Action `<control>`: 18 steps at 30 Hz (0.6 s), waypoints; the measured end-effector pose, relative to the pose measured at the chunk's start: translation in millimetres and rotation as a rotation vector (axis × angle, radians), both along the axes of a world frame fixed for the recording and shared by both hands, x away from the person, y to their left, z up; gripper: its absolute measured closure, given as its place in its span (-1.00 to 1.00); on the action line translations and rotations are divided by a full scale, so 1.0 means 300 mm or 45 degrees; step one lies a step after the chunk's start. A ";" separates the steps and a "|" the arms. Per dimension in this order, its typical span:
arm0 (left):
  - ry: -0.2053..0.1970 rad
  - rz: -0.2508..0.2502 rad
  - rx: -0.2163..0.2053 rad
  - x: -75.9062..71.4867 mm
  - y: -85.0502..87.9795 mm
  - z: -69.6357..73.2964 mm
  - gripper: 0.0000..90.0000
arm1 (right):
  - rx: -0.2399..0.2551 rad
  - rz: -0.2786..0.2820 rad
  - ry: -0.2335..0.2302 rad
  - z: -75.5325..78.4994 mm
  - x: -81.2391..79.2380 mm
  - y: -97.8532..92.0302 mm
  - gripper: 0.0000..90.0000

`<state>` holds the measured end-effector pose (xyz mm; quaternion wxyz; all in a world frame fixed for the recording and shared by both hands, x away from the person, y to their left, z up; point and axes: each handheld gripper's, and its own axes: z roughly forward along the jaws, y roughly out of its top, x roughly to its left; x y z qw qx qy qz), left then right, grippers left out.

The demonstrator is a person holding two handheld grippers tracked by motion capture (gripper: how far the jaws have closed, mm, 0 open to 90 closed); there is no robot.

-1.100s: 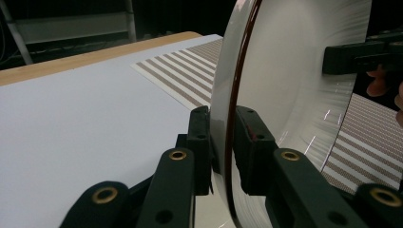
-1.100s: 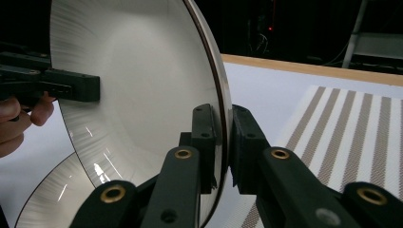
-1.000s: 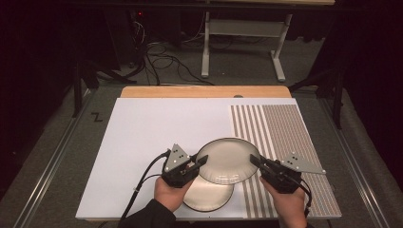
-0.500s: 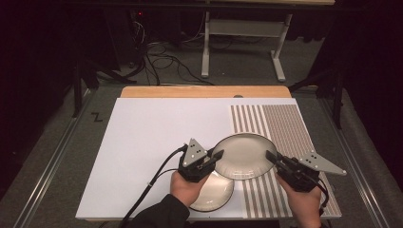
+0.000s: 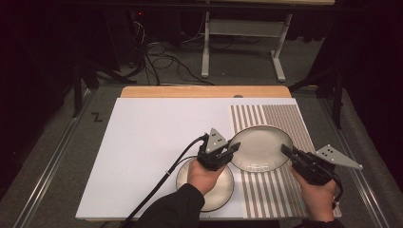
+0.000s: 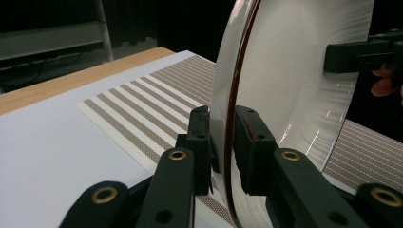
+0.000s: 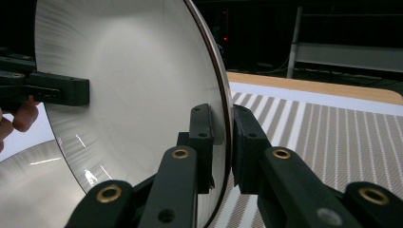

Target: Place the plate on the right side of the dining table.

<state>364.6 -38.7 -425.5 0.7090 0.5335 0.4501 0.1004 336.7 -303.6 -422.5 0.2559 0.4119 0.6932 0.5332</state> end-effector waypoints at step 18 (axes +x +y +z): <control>0.048 -0.022 0.084 0.091 -0.151 -0.081 0.67 | -0.005 -0.101 0.040 -0.077 0.049 -0.117 0.81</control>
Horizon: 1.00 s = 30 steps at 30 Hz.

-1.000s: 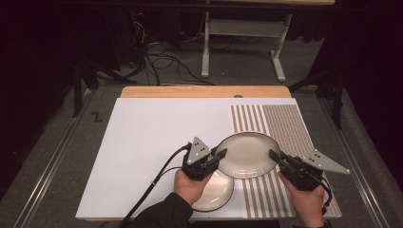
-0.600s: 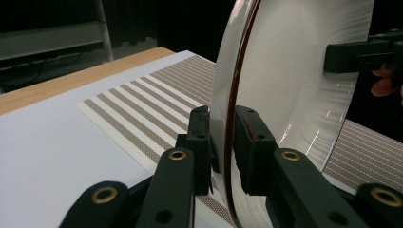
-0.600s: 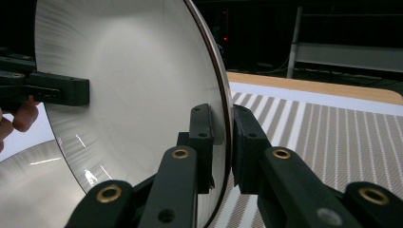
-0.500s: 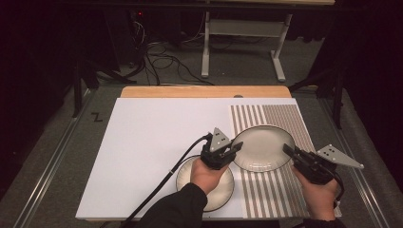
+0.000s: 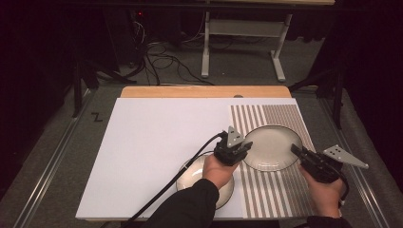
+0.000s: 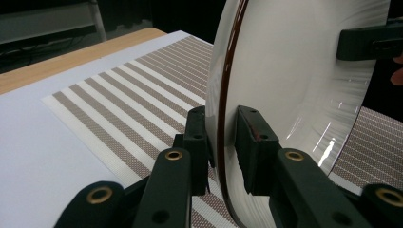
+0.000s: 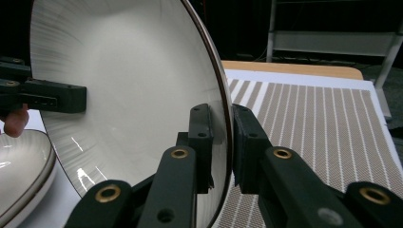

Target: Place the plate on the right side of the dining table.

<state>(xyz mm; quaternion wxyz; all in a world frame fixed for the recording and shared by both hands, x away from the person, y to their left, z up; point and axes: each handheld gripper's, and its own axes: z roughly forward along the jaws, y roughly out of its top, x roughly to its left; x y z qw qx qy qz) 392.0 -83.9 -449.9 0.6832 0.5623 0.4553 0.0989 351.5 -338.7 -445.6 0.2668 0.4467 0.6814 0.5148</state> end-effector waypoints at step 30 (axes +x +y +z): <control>0.139 0.009 0.154 0.078 -0.130 -0.096 0.56 | -0.035 -0.105 0.030 -0.092 0.023 -0.074 0.82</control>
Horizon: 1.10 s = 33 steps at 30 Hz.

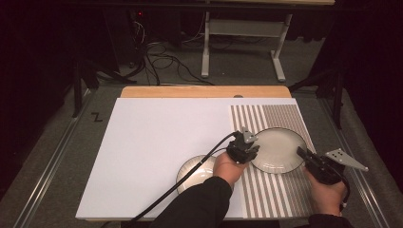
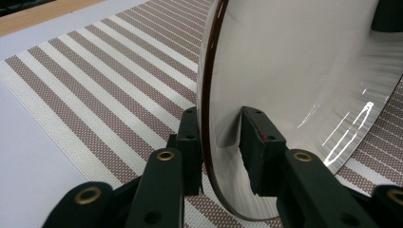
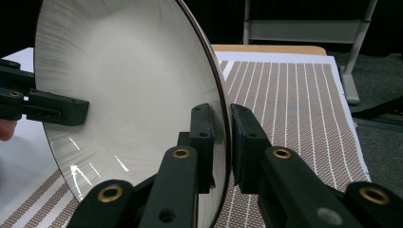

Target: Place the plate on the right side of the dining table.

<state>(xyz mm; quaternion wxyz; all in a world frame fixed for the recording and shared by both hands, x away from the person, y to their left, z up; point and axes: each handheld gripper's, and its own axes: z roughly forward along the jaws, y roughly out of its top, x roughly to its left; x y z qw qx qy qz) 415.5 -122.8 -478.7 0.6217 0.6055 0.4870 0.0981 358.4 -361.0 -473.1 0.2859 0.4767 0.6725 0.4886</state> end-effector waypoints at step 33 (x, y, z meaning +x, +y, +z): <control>-0.109 0.033 -0.073 -0.141 0.247 0.085 -0.38 | 0.009 -0.003 0.042 -0.003 0.004 -0.006 0.88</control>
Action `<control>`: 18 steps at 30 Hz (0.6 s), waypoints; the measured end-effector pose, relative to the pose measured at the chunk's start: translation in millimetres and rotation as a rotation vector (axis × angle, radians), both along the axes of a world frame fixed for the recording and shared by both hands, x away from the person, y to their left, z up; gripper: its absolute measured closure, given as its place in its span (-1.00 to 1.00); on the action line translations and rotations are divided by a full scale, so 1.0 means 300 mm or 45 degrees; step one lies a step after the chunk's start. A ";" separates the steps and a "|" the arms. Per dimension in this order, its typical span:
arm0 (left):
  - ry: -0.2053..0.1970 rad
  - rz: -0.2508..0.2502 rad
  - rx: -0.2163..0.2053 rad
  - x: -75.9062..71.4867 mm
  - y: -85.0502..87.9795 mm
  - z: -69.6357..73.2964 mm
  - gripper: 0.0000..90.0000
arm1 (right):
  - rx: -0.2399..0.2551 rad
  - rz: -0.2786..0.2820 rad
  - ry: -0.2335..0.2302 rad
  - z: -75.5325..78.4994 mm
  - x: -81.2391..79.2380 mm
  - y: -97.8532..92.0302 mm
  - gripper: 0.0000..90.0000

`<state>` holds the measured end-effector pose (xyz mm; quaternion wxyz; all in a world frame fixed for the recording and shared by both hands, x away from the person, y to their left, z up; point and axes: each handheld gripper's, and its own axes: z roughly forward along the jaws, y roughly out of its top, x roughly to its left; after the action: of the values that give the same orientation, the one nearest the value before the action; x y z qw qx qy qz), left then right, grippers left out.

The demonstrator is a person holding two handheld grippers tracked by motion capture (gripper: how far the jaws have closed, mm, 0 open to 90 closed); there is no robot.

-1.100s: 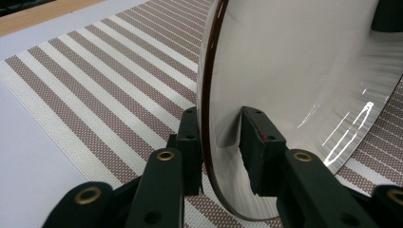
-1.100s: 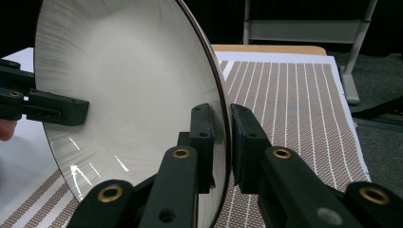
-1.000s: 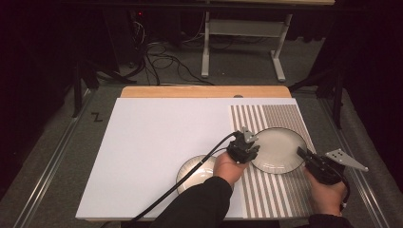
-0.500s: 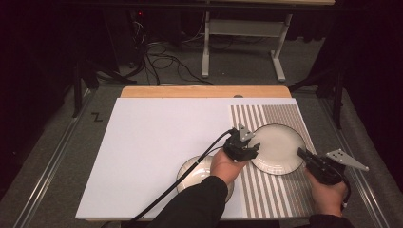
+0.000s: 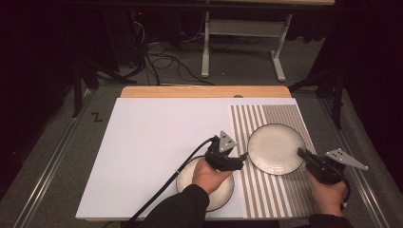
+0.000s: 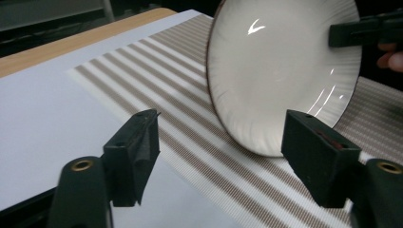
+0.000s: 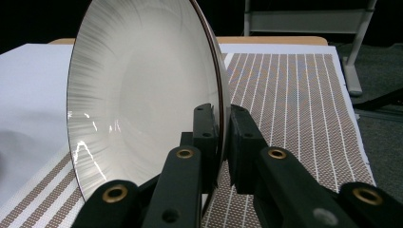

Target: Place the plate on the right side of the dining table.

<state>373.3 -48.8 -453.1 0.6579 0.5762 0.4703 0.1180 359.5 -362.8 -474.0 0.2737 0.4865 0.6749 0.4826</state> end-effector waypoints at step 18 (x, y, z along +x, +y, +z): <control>-0.029 0.078 0.021 -0.112 0.309 0.006 -0.90 | -0.001 -0.008 0.006 -0.001 0.006 0.002 0.88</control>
<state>339.7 44.0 -451.2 0.6545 0.5656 0.4792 0.1485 361.4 -362.3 -474.3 0.2738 0.4898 0.6742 0.4802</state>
